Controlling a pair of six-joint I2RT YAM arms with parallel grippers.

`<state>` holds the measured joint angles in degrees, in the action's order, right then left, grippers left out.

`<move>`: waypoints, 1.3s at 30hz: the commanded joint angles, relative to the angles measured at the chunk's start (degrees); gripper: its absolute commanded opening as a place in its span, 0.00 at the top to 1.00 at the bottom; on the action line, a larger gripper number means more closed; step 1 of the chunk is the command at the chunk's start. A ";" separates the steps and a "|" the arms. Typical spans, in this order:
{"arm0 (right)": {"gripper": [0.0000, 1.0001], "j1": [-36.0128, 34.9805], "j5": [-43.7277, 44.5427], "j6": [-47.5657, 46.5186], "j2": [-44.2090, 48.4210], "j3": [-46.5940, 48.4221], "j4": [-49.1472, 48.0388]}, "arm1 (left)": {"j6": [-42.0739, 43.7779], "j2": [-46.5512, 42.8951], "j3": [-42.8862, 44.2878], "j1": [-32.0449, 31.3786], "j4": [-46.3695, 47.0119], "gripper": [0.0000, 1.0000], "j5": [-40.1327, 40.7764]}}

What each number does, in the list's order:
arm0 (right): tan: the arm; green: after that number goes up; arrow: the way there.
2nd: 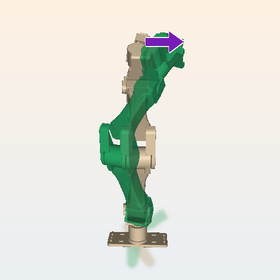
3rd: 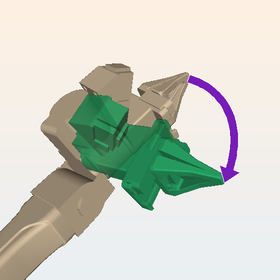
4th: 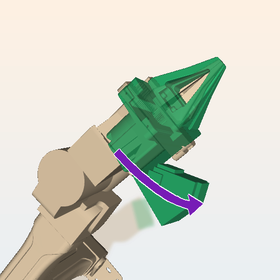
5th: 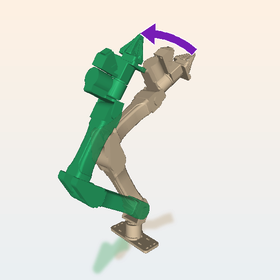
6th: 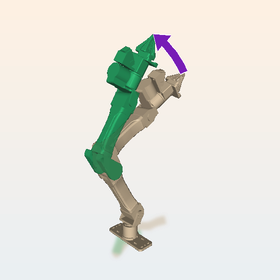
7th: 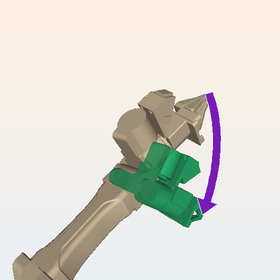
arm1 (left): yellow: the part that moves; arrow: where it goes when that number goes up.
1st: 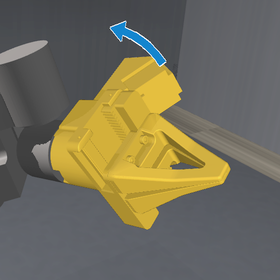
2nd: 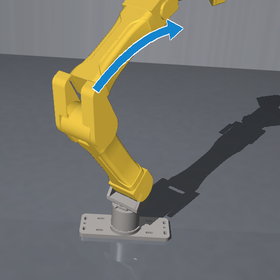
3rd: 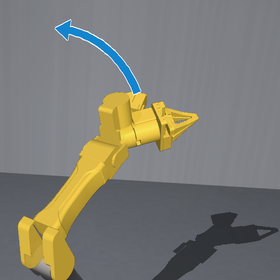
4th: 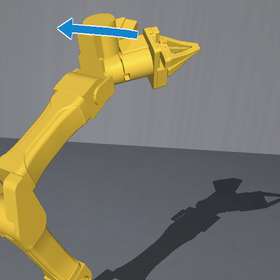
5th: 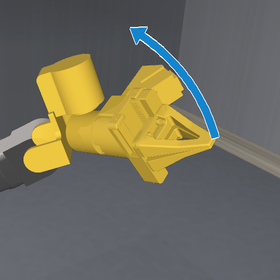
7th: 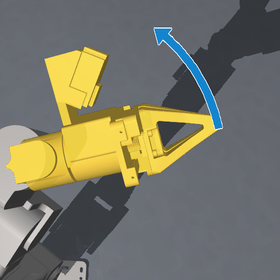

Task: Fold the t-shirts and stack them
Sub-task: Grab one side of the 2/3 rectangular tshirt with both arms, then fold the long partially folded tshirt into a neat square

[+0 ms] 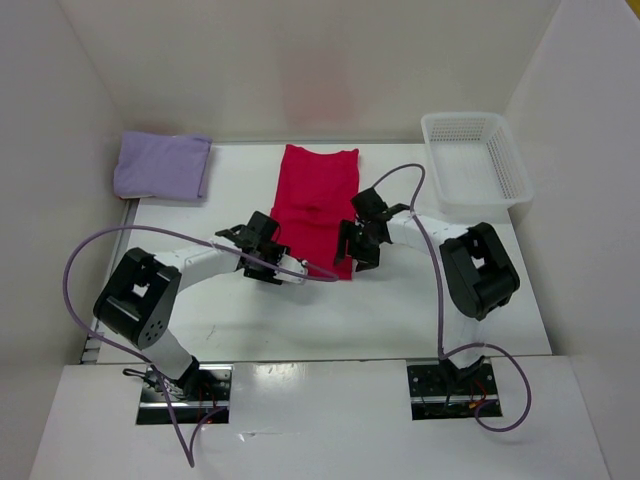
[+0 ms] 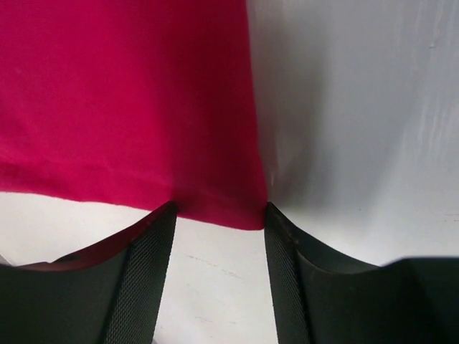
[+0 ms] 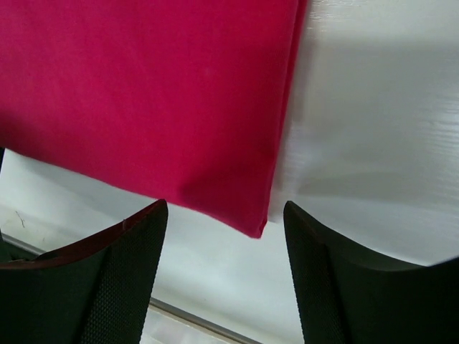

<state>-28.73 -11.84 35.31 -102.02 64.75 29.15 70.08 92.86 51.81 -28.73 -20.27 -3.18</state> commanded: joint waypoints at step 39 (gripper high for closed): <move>1.00 -12.03 -10.14 11.96 29.41 -17.55 17.25 | -17.52 -23.42 3.99 -19.95 -42.09 1.00 -7.43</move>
<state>-37.71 -20.40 43.44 -76.69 47.79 39.83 55.40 71.11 52.36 -46.22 -49.76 -5.58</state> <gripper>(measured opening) 0.010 0.025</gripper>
